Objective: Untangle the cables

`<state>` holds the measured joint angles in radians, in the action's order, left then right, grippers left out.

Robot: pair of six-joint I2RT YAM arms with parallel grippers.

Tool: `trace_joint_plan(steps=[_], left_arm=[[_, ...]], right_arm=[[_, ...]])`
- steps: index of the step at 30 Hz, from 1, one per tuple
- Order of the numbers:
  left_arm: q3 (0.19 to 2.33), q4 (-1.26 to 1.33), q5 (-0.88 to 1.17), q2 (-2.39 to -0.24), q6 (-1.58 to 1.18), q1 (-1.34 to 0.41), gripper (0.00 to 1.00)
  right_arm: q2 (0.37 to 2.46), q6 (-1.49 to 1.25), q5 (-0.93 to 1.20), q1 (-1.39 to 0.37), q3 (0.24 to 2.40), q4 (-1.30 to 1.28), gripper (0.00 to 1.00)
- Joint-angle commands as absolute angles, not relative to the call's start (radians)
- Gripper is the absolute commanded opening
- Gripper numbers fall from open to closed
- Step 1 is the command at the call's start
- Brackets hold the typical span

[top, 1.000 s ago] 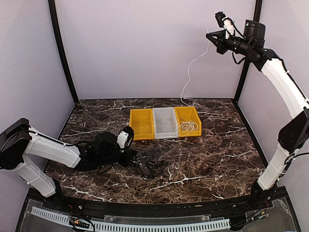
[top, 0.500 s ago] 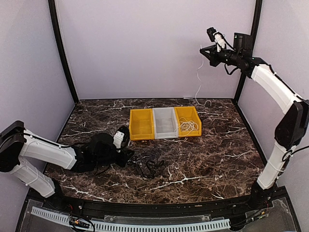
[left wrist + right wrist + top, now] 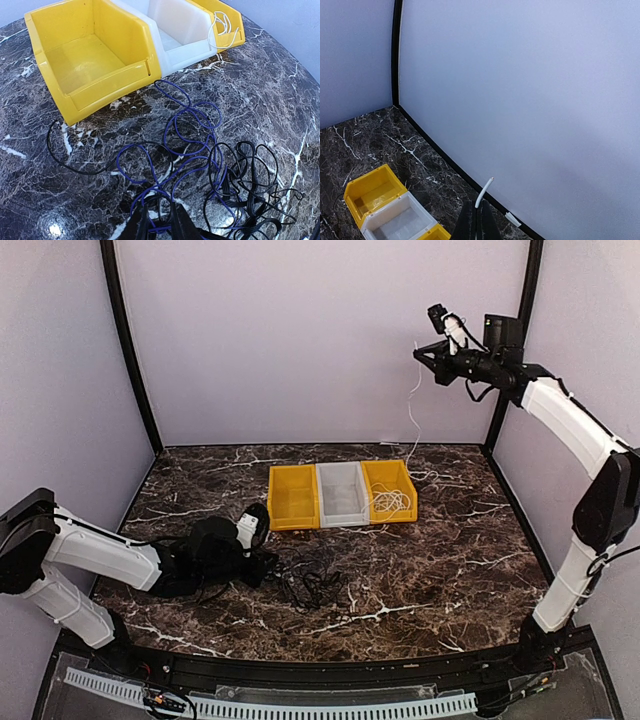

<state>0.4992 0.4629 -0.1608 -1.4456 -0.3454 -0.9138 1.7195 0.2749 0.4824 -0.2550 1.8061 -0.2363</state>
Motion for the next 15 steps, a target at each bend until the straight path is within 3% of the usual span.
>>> trace_joint_plan(steps=[1, 15], left_arm=[[0.485, 0.478, -0.165, -1.447, -0.356, -0.918, 0.18], [0.486, 0.479, -0.163, -1.446, -0.364, -0.918, 0.20]], right_arm=[[1.659, 0.251, 0.518, -0.267, 1.882, -0.213, 0.00], [1.654, 0.261, 0.511, -0.306, 1.809, -0.203, 0.00]])
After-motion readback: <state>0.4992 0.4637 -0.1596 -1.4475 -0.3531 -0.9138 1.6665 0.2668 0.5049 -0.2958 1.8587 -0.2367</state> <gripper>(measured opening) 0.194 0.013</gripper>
